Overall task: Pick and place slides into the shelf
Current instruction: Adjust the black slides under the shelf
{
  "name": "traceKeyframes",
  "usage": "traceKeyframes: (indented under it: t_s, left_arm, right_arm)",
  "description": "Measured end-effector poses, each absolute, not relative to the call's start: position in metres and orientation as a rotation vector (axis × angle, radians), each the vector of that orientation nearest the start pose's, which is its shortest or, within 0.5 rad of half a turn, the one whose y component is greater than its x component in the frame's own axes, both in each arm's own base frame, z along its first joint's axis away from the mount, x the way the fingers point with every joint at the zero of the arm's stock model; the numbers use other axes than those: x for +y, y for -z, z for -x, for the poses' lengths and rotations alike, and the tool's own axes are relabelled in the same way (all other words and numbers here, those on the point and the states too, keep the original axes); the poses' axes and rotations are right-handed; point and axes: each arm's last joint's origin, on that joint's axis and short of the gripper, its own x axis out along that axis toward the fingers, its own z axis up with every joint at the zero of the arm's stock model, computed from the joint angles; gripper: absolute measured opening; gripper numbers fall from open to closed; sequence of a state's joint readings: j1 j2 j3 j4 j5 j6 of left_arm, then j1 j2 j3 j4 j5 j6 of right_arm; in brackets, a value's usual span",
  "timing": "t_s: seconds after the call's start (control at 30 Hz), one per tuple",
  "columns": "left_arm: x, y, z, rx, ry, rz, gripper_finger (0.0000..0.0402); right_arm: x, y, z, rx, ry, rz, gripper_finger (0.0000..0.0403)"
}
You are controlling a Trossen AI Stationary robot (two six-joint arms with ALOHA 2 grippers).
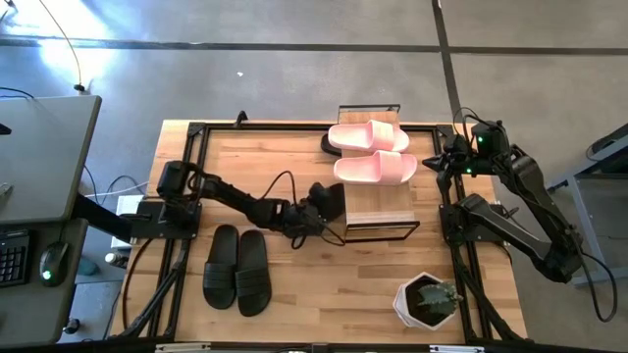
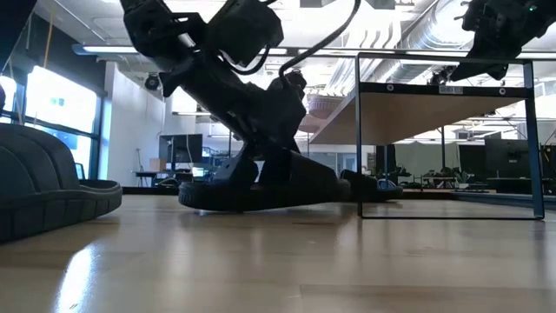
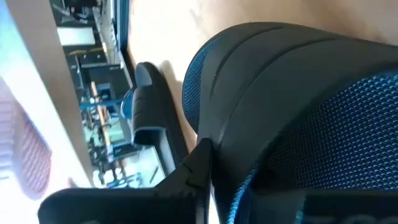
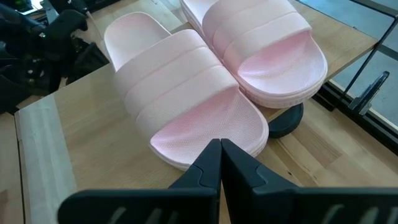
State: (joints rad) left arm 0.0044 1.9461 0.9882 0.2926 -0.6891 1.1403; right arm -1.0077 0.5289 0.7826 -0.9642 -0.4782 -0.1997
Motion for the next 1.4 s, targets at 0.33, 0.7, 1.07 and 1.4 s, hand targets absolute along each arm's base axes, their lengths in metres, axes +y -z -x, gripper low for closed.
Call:
traceKeyframes:
  t_s: [0.33, 0.7, 1.07, 1.4]
  left_arm:
    - [0.016, -0.184, -0.352, 0.979, -0.251, -1.215, 0.0004]
    - [0.054, -0.226, -0.303, 1.013, -0.031, -0.939, 0.0002]
    - [0.109, -0.207, -0.302, 1.022, 0.022, -0.862, 0.0001]
    - [0.116, -0.203, -0.31, 0.954, 0.009, -0.853, 0.0]
  right_arm:
    - [-0.065, -0.295, -0.057, 0.573, 0.449, -0.297, 0.0]
    - [-0.065, -0.295, -0.057, 0.572, 0.451, -0.304, 0.0]
    - [-0.071, -0.297, -0.05, 0.486, 0.462, -0.39, 0.0]
    - [-0.067, -0.313, -0.052, 0.263, 0.203, -0.434, 0.0]
